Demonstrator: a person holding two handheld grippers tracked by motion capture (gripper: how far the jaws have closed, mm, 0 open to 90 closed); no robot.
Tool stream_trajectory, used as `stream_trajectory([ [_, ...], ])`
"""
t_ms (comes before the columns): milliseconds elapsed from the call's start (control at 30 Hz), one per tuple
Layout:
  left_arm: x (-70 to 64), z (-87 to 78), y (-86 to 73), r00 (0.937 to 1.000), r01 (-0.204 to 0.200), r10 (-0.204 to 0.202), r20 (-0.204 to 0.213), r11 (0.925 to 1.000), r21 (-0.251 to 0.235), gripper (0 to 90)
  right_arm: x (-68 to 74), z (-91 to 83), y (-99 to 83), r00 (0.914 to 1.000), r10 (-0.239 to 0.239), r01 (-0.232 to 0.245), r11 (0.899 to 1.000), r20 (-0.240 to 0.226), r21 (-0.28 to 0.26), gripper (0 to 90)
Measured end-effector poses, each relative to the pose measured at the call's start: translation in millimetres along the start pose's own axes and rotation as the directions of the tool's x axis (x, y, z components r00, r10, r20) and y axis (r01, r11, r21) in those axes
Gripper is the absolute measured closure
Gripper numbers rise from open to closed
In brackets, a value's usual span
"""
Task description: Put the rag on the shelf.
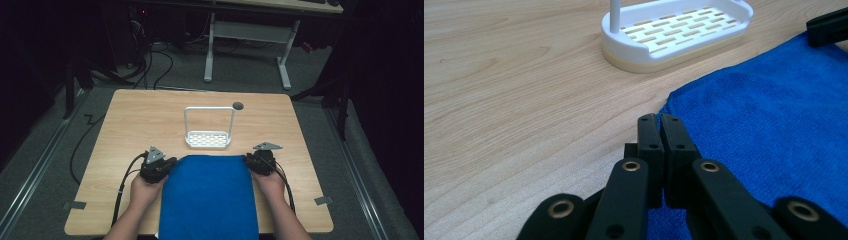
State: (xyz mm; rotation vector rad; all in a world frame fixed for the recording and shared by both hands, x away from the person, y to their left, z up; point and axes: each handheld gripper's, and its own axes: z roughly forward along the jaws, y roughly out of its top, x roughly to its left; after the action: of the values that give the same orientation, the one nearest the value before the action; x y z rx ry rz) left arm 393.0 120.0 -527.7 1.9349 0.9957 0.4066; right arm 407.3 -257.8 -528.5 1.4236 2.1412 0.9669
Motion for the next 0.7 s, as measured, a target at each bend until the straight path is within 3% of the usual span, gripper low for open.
stream_trajectory([
  [33,-0.2,-0.5,0.1,1.0000,-0.004,0.004,-0.004,1.0000,-0.005,88.9,1.8,0.3,0.0,0.9999,0.003,-0.003,1.000,-0.011,0.004,86.3],
  [133,-0.9,-4.2,1.1,0.9998,-0.014,0.013,-0.016,0.9994,-0.032,88.9,6.0,-2.1,-0.6,0.9998,-0.020,0.020,1.000,-0.006,-0.020,88.4],
  [233,-1.9,-11.4,3.4,0.9997,-0.021,0.020,-0.017,0.9968,-0.077,88.9,14.6,-18.8,0.2,0.9995,-0.024,0.022,0.994,-0.018,-0.104,88.6],
  [333,-3.6,-21.8,6.5,0.9995,-0.024,0.021,-0.025,0.9923,-0.121,88.9,27.8,-43.2,1.6,0.9982,-0.054,0.047,0.976,-0.025,-0.213,88.7],
  [367,-4.6,-25.7,7.4,0.9993,-0.026,0.022,-0.031,0.9903,-0.137,88.9,27.8,-43.2,1.6,0.9982,-0.054,0.047,0.976,-0.025,-0.213,88.7],
  [533,-7.0,-49.6,12.6,0.9979,-0.031,0.017,-0.063,0.9733,-0.227,88.9,33.2,-64.2,0.5,0.9957,-0.090,0.081,0.955,-0.019,-0.284,88.6],
  [700,-5.6,-66.4,17.7,0.9976,-0.017,-0.004,-0.069,0.9556,-0.294,88.9,28.5,-84.0,2.8,0.9966,-0.075,0.059,0.935,-0.032,-0.350,88.7],
])
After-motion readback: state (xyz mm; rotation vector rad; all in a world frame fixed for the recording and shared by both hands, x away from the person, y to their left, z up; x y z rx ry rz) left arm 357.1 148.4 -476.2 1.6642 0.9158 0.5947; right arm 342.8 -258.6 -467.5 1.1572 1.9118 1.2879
